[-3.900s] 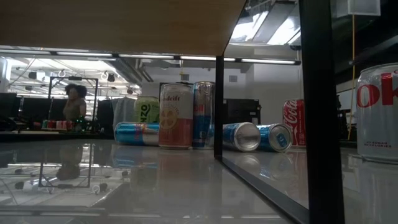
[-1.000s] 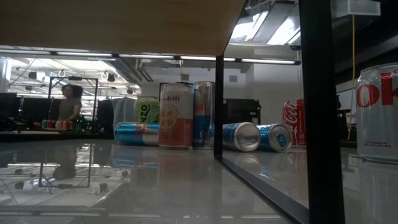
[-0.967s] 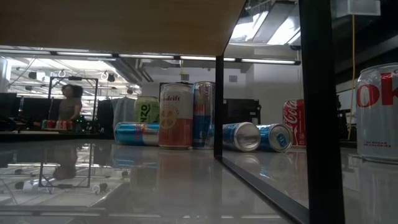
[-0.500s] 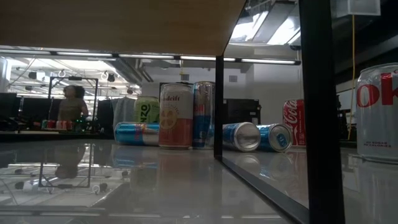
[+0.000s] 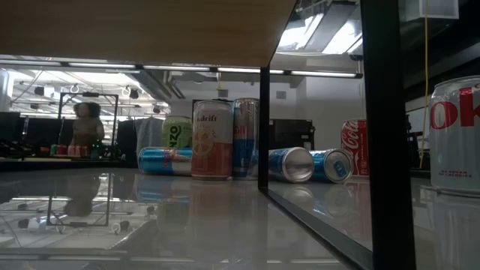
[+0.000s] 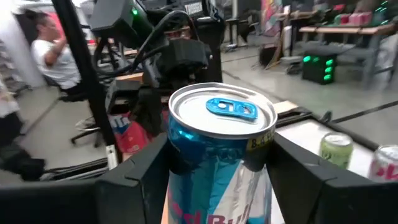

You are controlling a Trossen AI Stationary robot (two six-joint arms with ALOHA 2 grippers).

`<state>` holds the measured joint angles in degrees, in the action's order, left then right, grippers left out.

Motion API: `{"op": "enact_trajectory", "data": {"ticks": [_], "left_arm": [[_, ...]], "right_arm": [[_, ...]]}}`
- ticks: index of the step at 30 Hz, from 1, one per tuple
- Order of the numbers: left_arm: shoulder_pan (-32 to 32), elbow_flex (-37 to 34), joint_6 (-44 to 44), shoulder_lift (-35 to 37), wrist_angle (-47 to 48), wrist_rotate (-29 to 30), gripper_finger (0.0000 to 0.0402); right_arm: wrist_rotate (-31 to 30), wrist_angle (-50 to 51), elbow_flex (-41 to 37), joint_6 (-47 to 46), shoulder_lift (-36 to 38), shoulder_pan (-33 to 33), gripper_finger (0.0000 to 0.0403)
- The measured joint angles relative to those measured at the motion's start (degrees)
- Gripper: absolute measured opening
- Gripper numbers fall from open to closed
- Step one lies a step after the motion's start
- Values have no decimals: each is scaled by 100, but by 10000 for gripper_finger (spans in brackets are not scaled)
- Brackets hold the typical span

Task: Place canned beverage on shelf
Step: Put the blue soda can on the shelf aligned with the blue soda can

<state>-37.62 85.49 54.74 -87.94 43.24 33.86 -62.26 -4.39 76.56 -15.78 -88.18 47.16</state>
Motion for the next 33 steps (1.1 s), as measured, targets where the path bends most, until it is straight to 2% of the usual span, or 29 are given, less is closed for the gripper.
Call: {"op": "enact_trajectory", "data": {"ticks": [7,17,33], "left_arm": [[4,3,-283,-55,-2,-49,295],[-178,4,-429,-230,34,-140,295],[-420,4,-426,-293,58,-139,295]], "right_arm": [[-529,-23,691,110,-939,-72,218],[-621,-23,1476,111,-1945,-312,218],[-453,467,1549,88,-2168,-407,218]]}}
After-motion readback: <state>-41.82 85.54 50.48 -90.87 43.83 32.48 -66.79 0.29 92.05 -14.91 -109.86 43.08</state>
